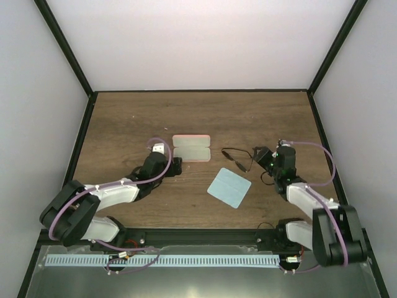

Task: Organize the sunglasses
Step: Place the sunglasses at the center of the board.

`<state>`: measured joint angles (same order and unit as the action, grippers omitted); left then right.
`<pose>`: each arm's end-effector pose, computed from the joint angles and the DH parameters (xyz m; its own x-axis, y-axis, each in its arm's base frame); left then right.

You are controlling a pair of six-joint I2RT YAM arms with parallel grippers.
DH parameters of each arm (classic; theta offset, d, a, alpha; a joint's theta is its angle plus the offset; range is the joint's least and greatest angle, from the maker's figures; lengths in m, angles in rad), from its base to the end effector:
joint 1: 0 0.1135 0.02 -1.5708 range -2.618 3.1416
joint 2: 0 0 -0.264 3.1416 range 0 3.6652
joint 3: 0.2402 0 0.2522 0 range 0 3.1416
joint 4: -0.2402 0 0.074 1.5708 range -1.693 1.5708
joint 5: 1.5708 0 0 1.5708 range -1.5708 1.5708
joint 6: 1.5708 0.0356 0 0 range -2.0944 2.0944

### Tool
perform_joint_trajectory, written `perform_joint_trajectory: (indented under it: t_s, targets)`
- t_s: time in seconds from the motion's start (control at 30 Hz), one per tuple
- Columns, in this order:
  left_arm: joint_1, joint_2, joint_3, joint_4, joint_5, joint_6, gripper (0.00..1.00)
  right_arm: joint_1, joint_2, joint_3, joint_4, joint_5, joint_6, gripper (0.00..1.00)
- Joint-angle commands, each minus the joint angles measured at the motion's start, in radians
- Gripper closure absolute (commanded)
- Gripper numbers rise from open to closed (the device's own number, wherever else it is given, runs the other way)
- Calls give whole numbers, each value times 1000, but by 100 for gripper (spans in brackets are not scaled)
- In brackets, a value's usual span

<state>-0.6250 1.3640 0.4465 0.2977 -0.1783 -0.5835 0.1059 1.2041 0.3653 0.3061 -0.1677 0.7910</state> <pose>0.2073 -0.1418 0.1505 -0.6459 -0.2026 -0.7361 0.1233 0.9238 -0.3625 0.2258 0.0300 0.1624 -0.5309 0.6486 -0.5454 0.1853 0.7169 0.6721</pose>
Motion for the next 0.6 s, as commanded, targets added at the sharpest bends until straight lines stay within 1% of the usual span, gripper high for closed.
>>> perform_joint_trajectory:
  t_s: [0.0,0.03,0.07,0.13,0.17,0.3,0.4,0.57]
  targets:
    - [-77,7,10,37,-10,-33,9,12,-170,-79,-52,17,16,50]
    - [-103,17,18,41,-16,-42,10,20,-210,-93,-64,13,11,52]
    - [-126,29,24,46,-21,-53,11,32,-248,-105,-87,13,9,56]
    - [-174,59,36,64,-27,-79,13,65,-308,-131,-118,22,13,71]
    - [-196,73,43,75,-26,-93,14,88,-334,-144,-126,31,13,77]
    - [-280,125,85,115,-4,-109,17,180,-403,-178,-168,49,0,93]
    - [-329,187,147,120,45,-110,17,252,-408,-176,-202,86,-7,97]
    - [-364,295,226,150,166,-110,17,351,-384,-179,-213,121,-13,99]
